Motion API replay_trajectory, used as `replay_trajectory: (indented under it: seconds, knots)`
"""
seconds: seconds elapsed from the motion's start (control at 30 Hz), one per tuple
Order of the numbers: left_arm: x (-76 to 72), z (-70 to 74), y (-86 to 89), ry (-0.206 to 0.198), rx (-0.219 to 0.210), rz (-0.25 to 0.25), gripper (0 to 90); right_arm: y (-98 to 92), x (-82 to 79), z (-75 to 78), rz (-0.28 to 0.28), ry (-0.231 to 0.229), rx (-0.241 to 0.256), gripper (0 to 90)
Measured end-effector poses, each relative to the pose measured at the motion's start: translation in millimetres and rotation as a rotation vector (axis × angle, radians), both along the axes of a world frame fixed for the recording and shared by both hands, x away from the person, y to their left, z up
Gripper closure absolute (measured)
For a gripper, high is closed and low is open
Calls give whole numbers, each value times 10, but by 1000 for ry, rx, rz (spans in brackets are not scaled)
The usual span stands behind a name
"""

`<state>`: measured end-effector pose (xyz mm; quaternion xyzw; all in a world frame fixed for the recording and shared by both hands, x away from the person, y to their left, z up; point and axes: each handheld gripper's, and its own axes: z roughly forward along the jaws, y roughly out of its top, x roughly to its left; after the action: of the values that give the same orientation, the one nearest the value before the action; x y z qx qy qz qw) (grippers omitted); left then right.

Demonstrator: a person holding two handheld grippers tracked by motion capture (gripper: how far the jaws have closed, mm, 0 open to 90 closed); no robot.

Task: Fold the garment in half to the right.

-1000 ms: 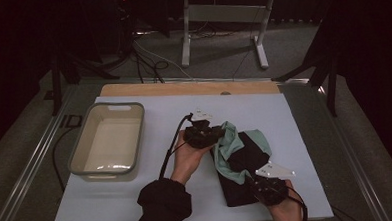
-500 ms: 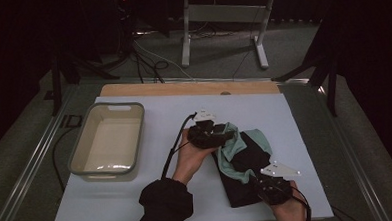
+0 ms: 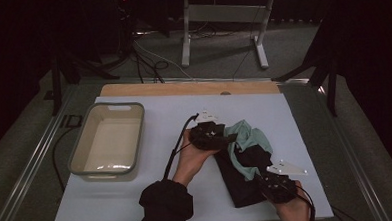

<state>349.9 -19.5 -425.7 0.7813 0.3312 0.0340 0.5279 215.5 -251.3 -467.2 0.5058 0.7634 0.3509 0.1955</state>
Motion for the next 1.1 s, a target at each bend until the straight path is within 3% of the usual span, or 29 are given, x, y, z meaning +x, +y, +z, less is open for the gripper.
replay_trajectory:
  seconds: [0.23, 0.47, 0.6, 0.9, 1.1]
  knots:
    - [-34, -70, 122, 3, 9, 41, 308, -76, 10, -14, -18, 12, 10, 786]
    - [-58, -141, 261, 18, 11, 66, 270, -182, 17, 6, -50, 10, 20, 532]
    - [-76, -159, 304, 20, 14, 71, 245, -196, -1, 83, -52, -36, 7, 397]
    - [-97, -180, 375, 18, 23, 95, 192, -162, -10, 218, -8, -97, 19, 310]
    - [-100, -181, 407, 17, 21, 103, 174, -133, 55, 277, 14, -114, 12, 310]
